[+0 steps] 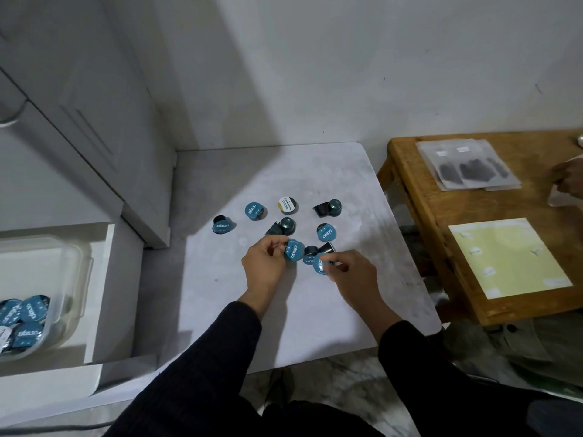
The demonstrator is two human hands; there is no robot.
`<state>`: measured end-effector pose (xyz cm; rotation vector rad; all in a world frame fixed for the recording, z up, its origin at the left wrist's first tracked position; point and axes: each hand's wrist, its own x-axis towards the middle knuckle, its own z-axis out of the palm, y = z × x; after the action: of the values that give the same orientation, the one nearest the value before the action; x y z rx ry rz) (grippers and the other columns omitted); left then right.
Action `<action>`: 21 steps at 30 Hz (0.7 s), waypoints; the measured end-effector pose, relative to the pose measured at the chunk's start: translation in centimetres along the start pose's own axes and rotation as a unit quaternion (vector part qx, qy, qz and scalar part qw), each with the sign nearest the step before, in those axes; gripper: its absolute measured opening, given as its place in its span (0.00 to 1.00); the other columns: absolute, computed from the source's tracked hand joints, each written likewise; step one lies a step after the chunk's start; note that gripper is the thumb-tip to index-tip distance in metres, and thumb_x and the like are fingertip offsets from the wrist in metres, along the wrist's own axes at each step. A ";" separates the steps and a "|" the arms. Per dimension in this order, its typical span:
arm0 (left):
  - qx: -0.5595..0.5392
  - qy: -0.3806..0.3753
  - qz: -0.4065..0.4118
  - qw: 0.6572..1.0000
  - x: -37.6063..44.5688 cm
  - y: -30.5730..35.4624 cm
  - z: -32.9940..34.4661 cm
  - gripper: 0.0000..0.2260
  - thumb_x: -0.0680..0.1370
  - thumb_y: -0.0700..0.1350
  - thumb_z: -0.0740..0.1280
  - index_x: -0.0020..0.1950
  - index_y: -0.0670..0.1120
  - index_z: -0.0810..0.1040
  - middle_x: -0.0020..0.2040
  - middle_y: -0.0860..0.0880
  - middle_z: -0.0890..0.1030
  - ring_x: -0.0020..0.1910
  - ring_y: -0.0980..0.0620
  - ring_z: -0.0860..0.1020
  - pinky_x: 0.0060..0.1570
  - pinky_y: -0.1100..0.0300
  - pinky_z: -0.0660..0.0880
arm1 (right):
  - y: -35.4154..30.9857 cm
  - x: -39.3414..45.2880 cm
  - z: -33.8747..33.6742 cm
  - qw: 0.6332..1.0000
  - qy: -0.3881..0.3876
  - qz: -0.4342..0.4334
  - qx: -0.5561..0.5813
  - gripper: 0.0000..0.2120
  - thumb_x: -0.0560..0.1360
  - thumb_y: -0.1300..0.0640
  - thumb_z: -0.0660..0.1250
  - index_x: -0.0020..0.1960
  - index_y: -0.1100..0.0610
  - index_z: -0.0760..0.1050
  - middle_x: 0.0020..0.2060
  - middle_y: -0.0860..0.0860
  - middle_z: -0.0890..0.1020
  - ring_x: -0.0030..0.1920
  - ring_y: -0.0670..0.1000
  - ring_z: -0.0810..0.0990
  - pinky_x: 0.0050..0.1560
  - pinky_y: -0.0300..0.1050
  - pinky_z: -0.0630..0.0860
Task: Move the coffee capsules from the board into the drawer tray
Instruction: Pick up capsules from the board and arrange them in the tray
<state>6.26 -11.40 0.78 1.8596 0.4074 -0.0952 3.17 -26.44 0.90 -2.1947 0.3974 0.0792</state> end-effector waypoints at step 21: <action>-0.056 -0.001 0.121 0.991 -2.4 5.8 -23.4 0.13 0.76 0.37 0.65 0.44 0.55 0.83 0.44 0.55 0.85 0.44 0.58 0.82 0.48 0.66 0.78 | -20.5 -5.4 4.9 0.944 -0.147 -0.130 0.264 0.09 0.68 0.68 0.71 0.43 0.56 0.82 0.37 0.50 0.82 0.31 0.43 0.80 0.36 0.31 0.75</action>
<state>2.67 8.38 14.26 1.7828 0.1784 0.0889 4.82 -9.67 14.64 -1.6514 -0.0448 0.1375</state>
